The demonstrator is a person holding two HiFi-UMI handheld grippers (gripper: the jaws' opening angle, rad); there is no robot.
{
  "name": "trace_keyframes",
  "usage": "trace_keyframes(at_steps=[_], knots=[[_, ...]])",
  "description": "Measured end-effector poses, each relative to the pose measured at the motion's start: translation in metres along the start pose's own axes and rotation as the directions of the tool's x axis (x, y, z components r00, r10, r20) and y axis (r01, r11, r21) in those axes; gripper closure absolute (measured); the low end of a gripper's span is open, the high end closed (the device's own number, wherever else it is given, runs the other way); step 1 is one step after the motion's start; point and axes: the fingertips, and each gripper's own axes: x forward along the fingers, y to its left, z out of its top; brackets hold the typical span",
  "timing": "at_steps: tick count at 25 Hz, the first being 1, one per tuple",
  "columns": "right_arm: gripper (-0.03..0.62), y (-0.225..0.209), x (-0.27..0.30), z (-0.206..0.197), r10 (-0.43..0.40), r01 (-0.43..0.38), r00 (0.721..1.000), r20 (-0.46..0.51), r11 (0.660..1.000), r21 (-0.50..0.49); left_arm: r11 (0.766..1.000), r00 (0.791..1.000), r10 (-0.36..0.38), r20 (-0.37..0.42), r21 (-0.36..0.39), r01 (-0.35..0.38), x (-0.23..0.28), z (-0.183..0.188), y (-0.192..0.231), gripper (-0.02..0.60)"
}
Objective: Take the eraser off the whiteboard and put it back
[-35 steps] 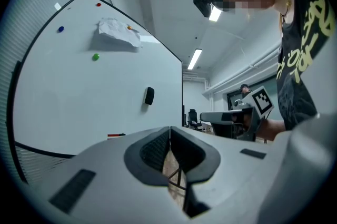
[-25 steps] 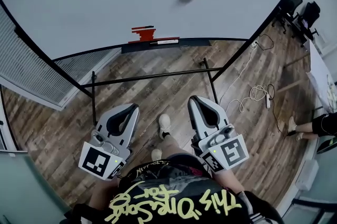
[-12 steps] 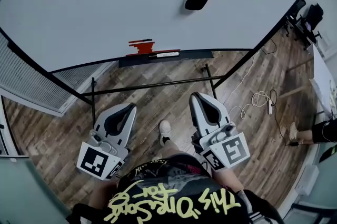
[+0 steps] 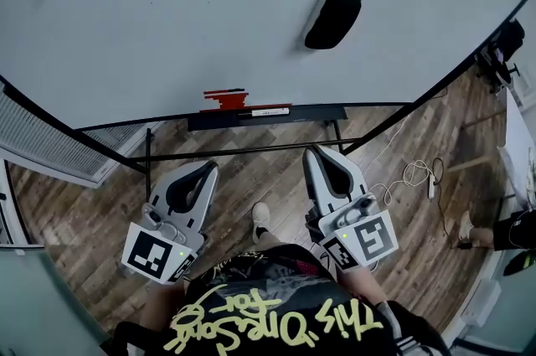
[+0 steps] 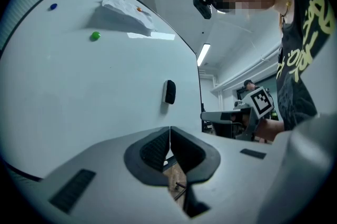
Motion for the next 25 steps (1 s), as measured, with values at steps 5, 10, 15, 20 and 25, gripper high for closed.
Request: trace_keyframes(at_steps=[5, 10, 15, 20, 25], knots=[[0.583, -0.018, 0.02, 0.001, 0.017, -0.017, 1.0, -0.004, 1.0, 0.006, 1.0, 1.0, 0.028, -0.004, 0.0, -0.028, 0.018, 0.001, 0.017, 0.571], [0.583, -0.039, 0.037, 0.003, 0.019, -0.019, 1.0, -0.001, 1.0, 0.005, 0.999, 0.999, 0.036, -0.003, 0.006, -0.036, 0.041, 0.001, 0.028, 0.571], [0.583, -0.055, 0.051, 0.006, 0.03, -0.03, 1.0, 0.005, 1.0, -0.001, 0.999, 0.999, 0.045, 0.001, 0.012, -0.045, 0.06, 0.002, 0.037, 0.571], [0.583, -0.066, 0.061, 0.013, 0.051, -0.051, 0.999, 0.006, 0.999, -0.005, 0.998, 0.998, 0.066, 0.01, 0.021, -0.067, 0.074, 0.009, 0.043, 0.571], [0.583, -0.07, 0.069, 0.02, 0.046, -0.046, 0.998, 0.032, 0.999, -0.005, 0.997, 0.997, 0.074, 0.022, 0.022, -0.074, 0.078, 0.015, 0.048, 0.571]])
